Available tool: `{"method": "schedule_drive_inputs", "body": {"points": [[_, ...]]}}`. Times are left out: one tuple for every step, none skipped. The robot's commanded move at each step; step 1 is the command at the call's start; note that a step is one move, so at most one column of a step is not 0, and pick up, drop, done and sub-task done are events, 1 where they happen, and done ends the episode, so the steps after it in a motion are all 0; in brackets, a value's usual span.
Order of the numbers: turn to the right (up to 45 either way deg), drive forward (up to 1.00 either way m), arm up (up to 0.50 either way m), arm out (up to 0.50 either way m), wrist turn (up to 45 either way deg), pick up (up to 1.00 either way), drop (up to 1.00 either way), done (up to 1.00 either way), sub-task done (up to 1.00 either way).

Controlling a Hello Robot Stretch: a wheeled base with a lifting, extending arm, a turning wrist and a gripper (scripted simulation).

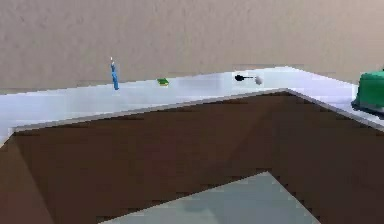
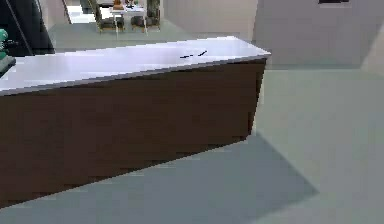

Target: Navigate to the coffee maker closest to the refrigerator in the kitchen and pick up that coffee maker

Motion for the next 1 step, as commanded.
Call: {"method": "schedule_drive_inputs", "body": {"points": [[45.0,0.0,0.0,0.0,0.0,0.0,0.0,0.0,0.0]]}}
